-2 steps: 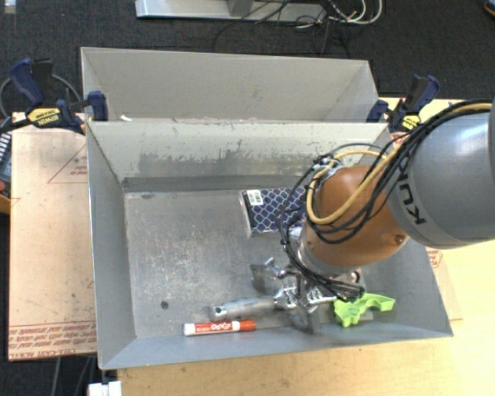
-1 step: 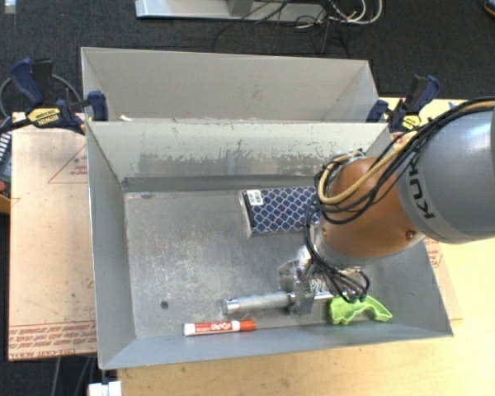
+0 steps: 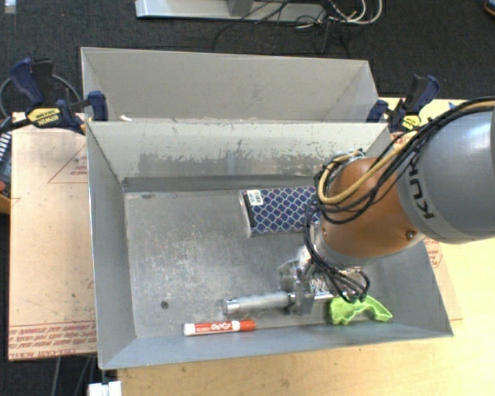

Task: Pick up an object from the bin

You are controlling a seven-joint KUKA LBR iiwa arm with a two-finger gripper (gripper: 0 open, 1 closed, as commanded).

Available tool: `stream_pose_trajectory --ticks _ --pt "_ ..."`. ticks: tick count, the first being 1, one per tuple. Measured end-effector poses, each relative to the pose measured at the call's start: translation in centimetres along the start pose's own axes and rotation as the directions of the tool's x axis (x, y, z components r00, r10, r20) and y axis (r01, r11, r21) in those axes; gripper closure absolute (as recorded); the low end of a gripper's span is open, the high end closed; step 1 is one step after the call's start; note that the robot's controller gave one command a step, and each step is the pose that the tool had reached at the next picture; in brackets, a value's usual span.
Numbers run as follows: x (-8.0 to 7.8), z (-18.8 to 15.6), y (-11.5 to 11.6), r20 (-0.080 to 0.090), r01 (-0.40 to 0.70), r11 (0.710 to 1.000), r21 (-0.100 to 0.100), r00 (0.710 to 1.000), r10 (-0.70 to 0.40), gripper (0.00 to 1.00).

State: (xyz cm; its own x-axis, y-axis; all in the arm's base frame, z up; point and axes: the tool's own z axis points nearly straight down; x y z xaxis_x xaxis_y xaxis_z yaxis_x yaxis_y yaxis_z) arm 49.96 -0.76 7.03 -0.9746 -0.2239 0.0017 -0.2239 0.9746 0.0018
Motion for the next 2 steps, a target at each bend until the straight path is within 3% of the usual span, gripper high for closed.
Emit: stream_pose_trajectory --ticks 1,2 --pt "0.2 -0.8 0.1 -0.008 0.0 1.0 -0.002 1.0 0.0 1.0" --pt "0.2 -2.8 0.1 -0.004 -0.001 1.0 -0.002 1.0 0.001 1.0"
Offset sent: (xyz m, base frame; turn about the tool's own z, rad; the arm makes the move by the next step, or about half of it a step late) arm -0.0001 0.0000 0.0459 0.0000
